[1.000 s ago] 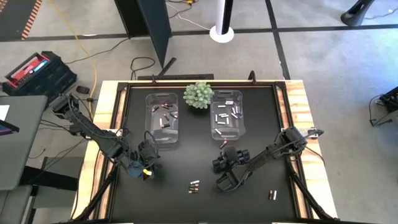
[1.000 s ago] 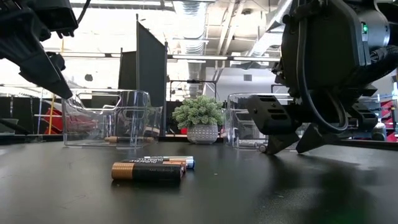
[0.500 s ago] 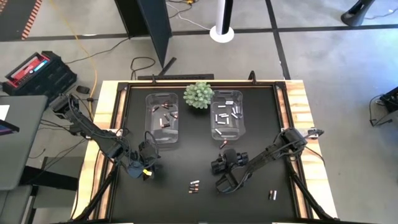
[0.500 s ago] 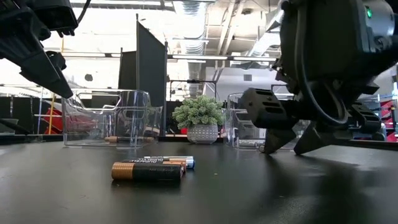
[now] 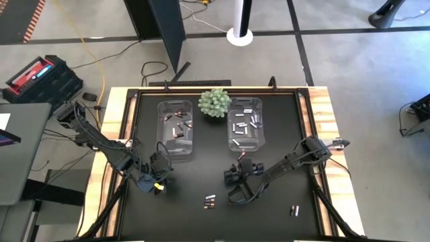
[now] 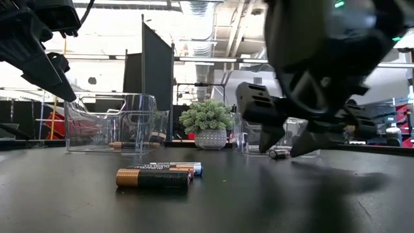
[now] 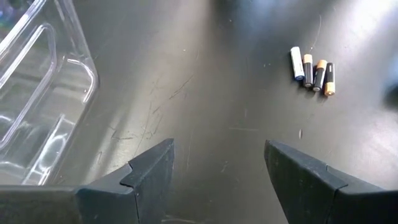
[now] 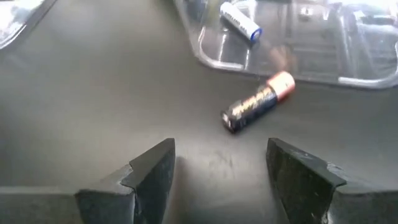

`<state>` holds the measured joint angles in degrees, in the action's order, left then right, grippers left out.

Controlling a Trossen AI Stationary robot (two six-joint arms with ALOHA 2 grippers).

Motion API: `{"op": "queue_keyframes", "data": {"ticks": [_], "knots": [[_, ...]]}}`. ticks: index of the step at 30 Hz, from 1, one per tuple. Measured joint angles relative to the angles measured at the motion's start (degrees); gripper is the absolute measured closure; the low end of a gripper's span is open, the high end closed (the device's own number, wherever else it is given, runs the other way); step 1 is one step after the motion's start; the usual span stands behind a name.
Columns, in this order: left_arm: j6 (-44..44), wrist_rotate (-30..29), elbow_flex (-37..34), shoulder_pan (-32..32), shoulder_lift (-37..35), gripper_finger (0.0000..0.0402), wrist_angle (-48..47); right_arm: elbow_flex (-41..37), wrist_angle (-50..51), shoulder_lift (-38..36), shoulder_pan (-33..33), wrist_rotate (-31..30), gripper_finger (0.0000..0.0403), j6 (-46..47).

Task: Sort batteries
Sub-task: Put the black-brown battery into the left transparent bin

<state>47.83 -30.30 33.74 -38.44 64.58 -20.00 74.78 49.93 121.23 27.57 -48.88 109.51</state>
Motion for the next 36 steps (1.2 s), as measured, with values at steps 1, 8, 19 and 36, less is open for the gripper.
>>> {"op": "queue_keyframes", "data": {"ticks": [1,8,19,36], "knots": [[0.0,0.0,0.0,0.0,0.0,0.0156,0.0,0.0,0.0,0.0,-0.6,0.0,0.0130,0.0],[0.0,0.9,0.0,0.0,0.0,0.0156,0.0,0.1,0.4,-0.1,-4.6,3.4,0.0130,0.4],[0.0,3.9,0.0,0.0,0.0,0.0156,-0.2,0.1,0.9,-0.2,-5.1,6.6,0.0213,-0.4],[-0.6,4.0,0.0,0.0,0.0,0.0156,-0.2,2.0,2.4,-0.1,0.1,9.4,0.0331,-0.5]]}}
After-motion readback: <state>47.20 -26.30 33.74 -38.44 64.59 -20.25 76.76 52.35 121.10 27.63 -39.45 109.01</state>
